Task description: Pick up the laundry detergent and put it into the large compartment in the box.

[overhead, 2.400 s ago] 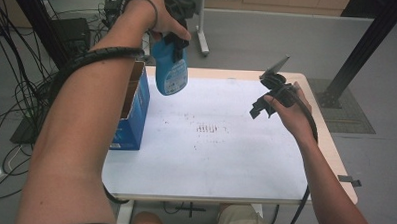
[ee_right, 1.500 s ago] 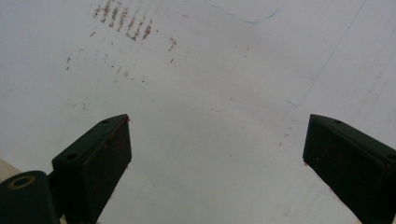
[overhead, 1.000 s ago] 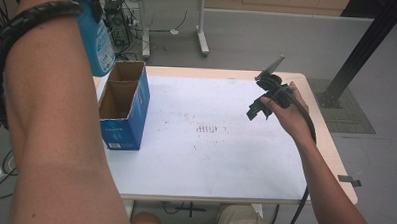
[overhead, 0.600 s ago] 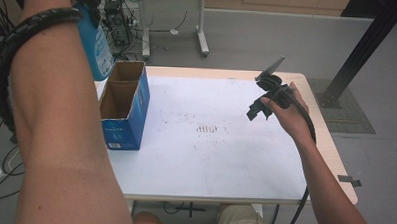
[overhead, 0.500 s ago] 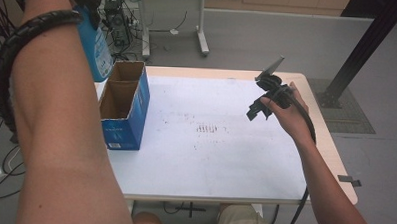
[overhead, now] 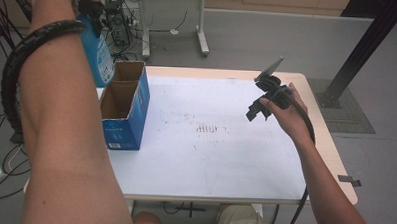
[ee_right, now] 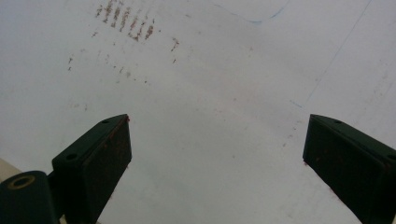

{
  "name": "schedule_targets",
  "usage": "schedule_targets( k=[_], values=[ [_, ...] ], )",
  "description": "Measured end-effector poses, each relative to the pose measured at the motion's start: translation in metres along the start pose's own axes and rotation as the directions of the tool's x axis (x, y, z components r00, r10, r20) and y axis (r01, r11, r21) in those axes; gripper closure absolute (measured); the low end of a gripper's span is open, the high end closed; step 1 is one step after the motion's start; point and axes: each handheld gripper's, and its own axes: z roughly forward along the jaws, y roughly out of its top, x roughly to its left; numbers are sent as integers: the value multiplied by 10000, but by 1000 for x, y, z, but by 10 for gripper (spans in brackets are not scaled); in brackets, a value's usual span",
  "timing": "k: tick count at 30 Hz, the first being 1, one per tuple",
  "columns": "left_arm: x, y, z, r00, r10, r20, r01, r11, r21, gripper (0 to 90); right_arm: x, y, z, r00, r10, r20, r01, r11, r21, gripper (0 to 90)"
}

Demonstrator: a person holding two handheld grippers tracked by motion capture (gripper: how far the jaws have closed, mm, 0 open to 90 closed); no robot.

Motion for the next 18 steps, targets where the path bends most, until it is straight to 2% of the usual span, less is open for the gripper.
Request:
schedule_targets(
  k=[18],
  values=[
    [5, 3, 34, 9999, -51, 109, 49, 9997, 259, 370, 1, -1, -1, 10000, -13, 59, 13, 10000, 11, 81]
  ],
)
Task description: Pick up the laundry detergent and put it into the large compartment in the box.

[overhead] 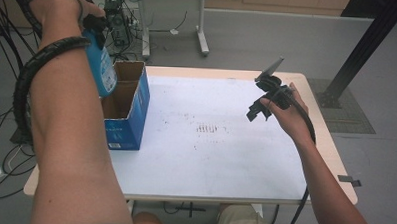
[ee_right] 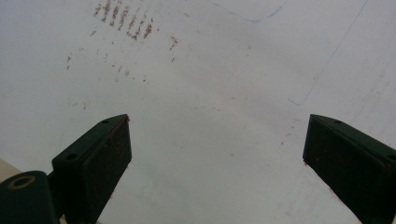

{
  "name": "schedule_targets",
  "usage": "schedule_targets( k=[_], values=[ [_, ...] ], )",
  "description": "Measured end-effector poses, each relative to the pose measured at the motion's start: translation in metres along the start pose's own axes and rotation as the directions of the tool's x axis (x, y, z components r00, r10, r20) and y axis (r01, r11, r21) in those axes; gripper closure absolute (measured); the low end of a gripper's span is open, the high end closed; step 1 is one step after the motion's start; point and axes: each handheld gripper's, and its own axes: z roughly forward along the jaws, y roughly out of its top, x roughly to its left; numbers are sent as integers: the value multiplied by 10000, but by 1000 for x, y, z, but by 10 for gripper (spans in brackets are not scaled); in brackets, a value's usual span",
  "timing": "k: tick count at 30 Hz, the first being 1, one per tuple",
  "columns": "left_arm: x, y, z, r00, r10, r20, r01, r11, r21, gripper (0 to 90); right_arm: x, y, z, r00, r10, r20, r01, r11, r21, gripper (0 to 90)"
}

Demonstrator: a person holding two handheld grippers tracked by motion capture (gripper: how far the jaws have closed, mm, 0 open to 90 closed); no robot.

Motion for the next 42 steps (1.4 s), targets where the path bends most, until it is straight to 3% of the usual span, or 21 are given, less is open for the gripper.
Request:
schedule_targets(
  k=[29, 42],
  values=[
    [4, 0, 50, 9997, 24, 245, -30, 9996, 273, 370, 5, 3, 4, 9999, -95, 42, 95, 9999, 88, 81],
    [3, -6, 72, 9997, 89, 227, -91, 9999, 90, 370, 8, 4, 6, 9999, -166, 0, 166, 9998, 98, 81]
  ],
)
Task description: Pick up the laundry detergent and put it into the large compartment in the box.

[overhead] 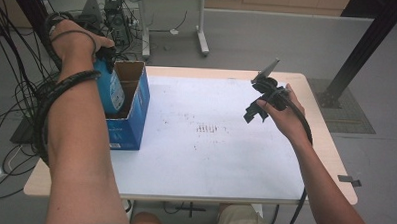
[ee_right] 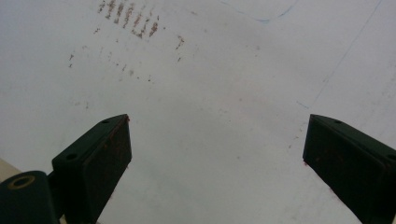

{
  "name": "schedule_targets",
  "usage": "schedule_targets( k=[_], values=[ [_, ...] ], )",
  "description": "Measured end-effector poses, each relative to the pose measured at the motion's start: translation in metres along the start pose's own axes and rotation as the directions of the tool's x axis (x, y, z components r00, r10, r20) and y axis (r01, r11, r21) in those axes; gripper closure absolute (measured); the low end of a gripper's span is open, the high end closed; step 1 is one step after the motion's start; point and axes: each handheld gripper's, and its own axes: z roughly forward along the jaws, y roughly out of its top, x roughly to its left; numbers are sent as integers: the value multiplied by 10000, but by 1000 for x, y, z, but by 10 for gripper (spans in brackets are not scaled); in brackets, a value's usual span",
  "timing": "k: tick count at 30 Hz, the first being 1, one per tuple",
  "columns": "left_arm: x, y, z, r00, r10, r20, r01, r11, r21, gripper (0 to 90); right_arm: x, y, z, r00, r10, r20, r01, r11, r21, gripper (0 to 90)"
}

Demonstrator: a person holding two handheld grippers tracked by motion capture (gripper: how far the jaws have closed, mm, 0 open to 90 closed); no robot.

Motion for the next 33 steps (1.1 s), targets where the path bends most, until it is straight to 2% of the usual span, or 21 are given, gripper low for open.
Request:
schedule_targets(
  k=[7, 17, 33],
  values=[
    [-1, -1, 14, 10000, 6, 31, -6, 10000, 22, 370, 2, 1, 3, 10000, 3, 7, -3, 10000, 44, 81],
    [-2, -1, 44, 9999, 69, 135, -73, 9995, 306, 370, 5, 2, 6, 10000, -26, 22, 25, 10000, 96, 81],
    [-14, -3, 81, 9996, 271, -56, -268, 9983, 517, 370, 7, 5, 12, 10000, -11, -42, 11, 9998, 178, 81]
  ],
)
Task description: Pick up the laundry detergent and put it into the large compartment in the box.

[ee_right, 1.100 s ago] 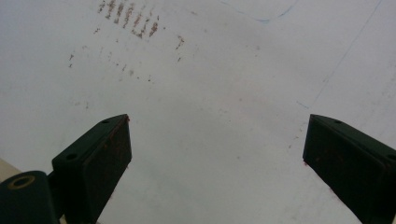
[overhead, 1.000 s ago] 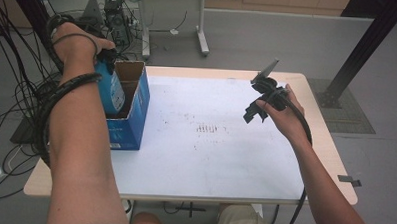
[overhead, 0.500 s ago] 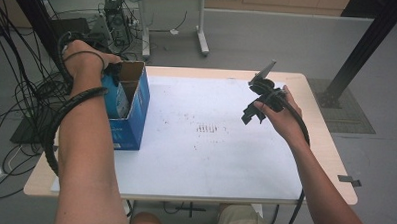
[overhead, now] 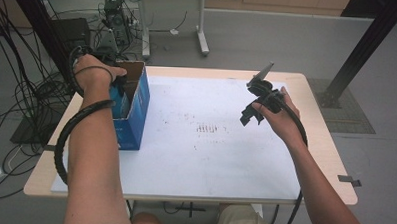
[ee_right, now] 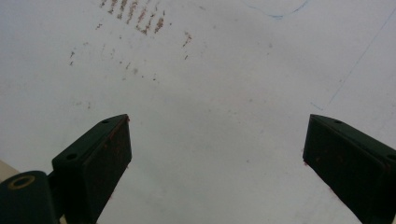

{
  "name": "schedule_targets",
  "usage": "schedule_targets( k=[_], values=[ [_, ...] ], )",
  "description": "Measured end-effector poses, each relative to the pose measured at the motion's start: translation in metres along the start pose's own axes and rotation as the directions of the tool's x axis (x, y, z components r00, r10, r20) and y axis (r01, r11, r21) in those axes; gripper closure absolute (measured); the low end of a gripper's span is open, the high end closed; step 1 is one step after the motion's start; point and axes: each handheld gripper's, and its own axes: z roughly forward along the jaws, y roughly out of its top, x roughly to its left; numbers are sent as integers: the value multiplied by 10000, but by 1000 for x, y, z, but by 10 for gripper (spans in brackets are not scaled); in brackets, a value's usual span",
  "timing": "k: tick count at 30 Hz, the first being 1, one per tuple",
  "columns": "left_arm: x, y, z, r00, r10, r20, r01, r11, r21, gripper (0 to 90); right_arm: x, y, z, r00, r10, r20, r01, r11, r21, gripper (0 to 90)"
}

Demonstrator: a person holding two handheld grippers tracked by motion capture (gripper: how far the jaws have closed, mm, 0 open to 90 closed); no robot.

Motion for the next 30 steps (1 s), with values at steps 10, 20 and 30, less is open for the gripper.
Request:
schedule_targets(
  k=[10, 20, 30],
  values=[
    [-6, 0, 15, 10000, 95, -6, -95, 10000, 13, 370, 0, 1, 3, 10000, -19, -25, 19, 10000, 44, 81],
    [-8, 1, 31, 9997, 208, 89, -210, 9996, 186, 370, -1, 0, 2, 10000, 14, 26, -15, 10000, 44, 81],
    [-10, 2, 40, 9992, 382, 88, -385, 9986, 358, 369, 0, 2, 2, 10000, -8, 44, 8, 9999, 121, 81]
  ],
)
